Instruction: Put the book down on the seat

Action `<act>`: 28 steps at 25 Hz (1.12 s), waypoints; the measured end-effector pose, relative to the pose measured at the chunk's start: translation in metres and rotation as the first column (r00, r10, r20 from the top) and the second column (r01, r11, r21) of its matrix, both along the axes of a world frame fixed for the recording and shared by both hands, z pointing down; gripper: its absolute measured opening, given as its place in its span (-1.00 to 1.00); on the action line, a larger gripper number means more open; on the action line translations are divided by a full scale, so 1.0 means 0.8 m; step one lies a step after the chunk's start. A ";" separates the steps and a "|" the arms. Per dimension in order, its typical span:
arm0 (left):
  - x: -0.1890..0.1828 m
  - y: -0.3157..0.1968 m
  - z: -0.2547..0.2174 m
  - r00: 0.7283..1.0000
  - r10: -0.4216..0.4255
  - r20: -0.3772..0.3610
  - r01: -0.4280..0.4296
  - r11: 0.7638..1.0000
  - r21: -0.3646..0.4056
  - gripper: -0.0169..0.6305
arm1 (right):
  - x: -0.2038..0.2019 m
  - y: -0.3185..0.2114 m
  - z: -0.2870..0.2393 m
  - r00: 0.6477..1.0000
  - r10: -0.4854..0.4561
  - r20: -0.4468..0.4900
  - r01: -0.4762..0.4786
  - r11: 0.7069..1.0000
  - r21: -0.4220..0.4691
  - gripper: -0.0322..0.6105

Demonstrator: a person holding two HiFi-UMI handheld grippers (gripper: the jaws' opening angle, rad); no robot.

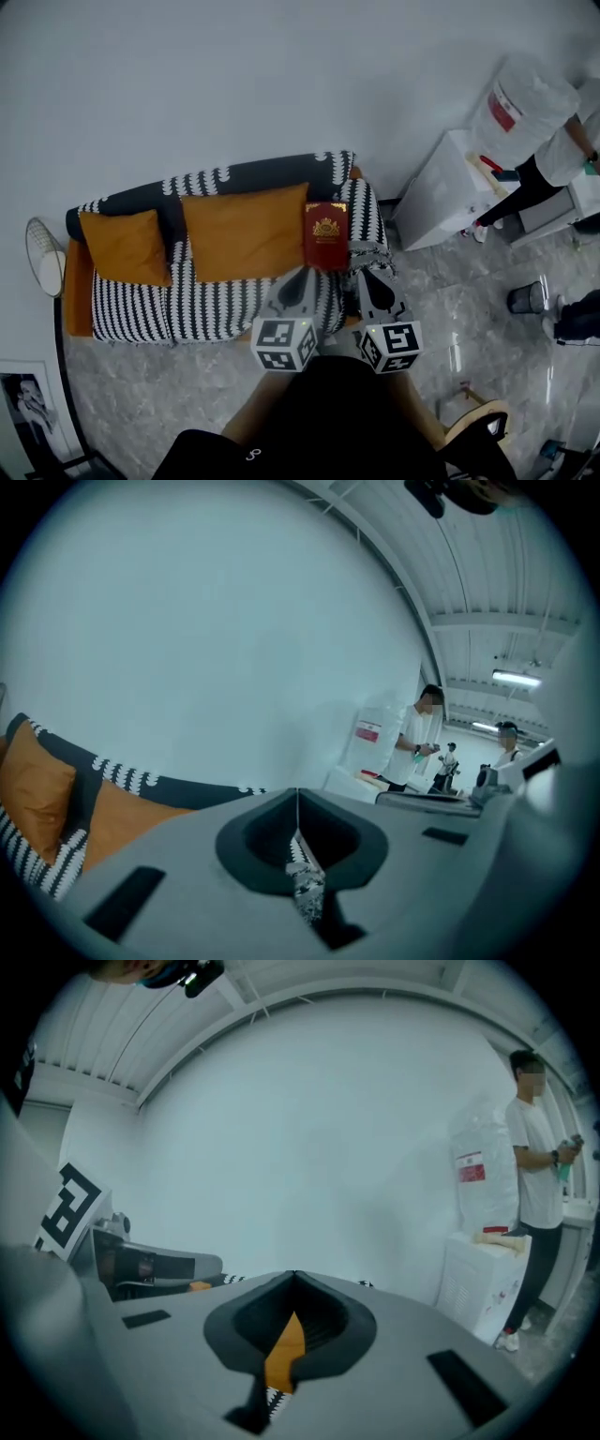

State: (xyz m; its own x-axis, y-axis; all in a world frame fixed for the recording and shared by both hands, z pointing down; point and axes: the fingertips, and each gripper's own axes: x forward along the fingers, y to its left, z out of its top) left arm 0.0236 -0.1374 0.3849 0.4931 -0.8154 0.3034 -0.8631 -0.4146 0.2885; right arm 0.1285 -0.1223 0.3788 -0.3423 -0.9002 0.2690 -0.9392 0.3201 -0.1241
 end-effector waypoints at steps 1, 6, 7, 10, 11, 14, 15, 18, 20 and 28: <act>0.000 -0.001 -0.002 1.000 0.000 0.004 0.000 1.000 0.005 -0.91 | 0.001 -0.002 -0.002 1.000 0.005 0.011 -0.005 1.000 0.003 -0.87; -0.006 -0.007 -0.004 1.000 0.006 0.022 -0.006 1.000 0.015 -0.91 | -0.010 -0.008 -0.003 1.000 -0.017 0.000 0.017 1.000 0.013 -0.87; -0.007 -0.009 -0.005 1.000 0.006 0.023 -0.006 1.000 0.017 -0.91 | -0.012 -0.009 -0.004 1.000 -0.023 -0.004 0.023 1.000 0.016 -0.87; -0.009 -0.012 -0.006 1.000 0.002 0.026 -0.002 1.000 0.023 -0.91 | -0.014 -0.012 -0.007 0.999 -0.033 -0.007 0.033 0.999 0.026 -0.87; -0.009 -0.013 -0.006 1.000 0.002 0.028 -0.003 1.000 0.025 -0.91 | -0.013 -0.013 -0.007 0.999 -0.034 -0.008 0.034 0.999 0.028 -0.87; -0.005 -0.016 -0.007 0.999 0.012 0.037 -0.013 1.000 0.029 -0.91 | -0.013 -0.017 -0.007 0.999 -0.047 0.011 0.047 0.999 0.023 -0.87; -0.003 -0.017 -0.008 0.999 0.015 0.039 -0.016 0.999 0.030 -0.91 | -0.013 -0.018 -0.006 0.998 -0.053 0.022 0.052 0.998 0.021 -0.87; 0.001 -0.017 -0.008 0.999 0.021 0.040 -0.022 0.999 0.033 -0.91 | -0.014 -0.019 -0.004 0.998 -0.063 0.023 0.062 0.998 0.018 -0.87; 0.001 -0.018 -0.007 0.999 0.022 0.043 -0.024 0.999 0.036 -0.91 | -0.016 -0.020 -0.004 0.998 -0.065 0.019 0.065 0.998 0.019 -0.87; 0.015 -0.025 -0.010 0.998 0.028 0.052 -0.030 0.998 0.048 -0.91 | -0.009 -0.025 -0.004 0.997 -0.073 0.012 0.072 0.997 0.019 -0.87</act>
State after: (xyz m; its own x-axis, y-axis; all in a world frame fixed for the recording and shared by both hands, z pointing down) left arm 0.0354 -0.1570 0.3767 0.5015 -0.8154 0.2893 -0.8636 -0.4519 0.2234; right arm 0.1213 -0.1422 0.3752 -0.4101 -0.8777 0.2478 -0.9119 0.3896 -0.1289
